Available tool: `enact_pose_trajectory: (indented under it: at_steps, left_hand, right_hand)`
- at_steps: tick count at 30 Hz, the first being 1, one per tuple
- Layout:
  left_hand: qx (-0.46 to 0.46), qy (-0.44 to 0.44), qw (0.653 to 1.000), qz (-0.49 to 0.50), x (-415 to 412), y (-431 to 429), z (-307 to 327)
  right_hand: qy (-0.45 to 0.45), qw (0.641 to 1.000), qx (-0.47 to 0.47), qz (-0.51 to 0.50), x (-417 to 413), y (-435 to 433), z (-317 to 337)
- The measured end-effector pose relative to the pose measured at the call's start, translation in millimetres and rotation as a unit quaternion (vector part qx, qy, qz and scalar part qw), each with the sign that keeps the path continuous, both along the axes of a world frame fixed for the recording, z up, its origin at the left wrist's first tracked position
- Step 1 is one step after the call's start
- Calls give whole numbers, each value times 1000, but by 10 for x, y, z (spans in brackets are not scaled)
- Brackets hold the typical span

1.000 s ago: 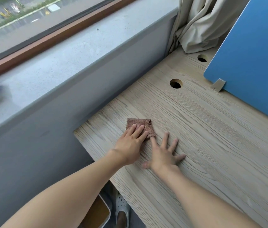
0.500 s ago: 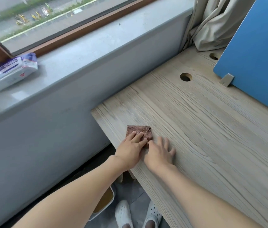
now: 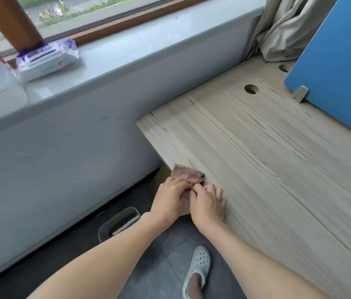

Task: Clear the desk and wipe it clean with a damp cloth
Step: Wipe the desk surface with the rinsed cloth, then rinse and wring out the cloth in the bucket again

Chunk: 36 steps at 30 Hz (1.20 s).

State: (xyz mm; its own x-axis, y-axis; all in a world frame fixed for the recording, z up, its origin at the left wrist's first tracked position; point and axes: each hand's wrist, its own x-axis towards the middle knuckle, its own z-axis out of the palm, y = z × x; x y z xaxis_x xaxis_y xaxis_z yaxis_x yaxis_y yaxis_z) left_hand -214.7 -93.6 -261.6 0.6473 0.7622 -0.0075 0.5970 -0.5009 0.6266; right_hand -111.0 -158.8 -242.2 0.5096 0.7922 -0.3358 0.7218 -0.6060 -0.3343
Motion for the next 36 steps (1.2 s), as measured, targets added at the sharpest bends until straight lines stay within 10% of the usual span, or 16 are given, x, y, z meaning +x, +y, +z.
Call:
enact_pose_trajectory:
  at_steps: [5, 12, 36]
  left_hand:
    - [-152, -141, 953, 220, -624, -279, 47]
    - [-372, -298, 751, 457, -1645, -473, -552]
    - [-336, -263, 661, 617, -2912, -18, -5760]
  right_hand:
    - [114, 986, 119, 39, -685, -45, -131]
    - [342, 935, 79, 53, -1678, 146, -769]
    - [-3, 884, -8, 467, -2424, 983, -5617]
